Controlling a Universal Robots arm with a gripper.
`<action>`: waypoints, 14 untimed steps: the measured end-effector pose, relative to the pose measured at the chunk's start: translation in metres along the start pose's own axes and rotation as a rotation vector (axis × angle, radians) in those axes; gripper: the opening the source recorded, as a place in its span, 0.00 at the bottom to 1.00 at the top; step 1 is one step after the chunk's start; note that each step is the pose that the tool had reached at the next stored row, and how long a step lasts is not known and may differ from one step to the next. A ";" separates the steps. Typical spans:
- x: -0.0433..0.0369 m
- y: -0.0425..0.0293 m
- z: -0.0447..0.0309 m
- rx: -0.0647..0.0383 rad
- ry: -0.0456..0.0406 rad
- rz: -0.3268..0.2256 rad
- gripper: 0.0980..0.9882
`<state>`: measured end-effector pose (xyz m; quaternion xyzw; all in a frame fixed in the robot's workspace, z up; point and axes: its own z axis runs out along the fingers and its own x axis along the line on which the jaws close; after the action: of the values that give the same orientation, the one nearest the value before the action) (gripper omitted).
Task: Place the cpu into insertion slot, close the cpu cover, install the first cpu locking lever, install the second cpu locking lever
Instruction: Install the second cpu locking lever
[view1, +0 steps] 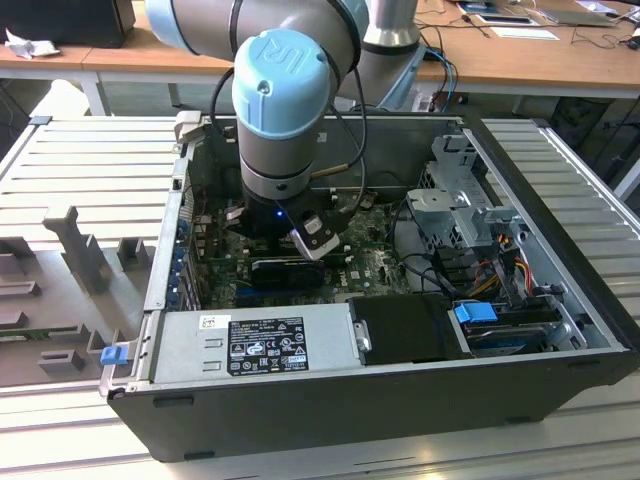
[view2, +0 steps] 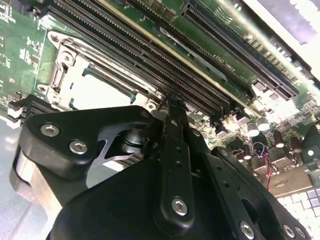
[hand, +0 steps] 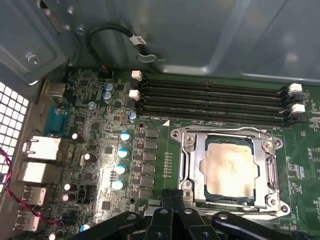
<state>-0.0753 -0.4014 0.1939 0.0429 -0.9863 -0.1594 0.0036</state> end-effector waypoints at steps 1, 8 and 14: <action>0.0001 -0.0001 0.0004 -0.001 0.0001 0.000 0.01; -0.0003 0.0050 -0.0134 -0.002 0.0000 0.000 0.01; -0.0003 0.0078 -0.0213 -0.001 0.0015 0.001 0.01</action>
<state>-0.0752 -0.4007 0.2166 0.0427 -0.9862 -0.1597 0.0044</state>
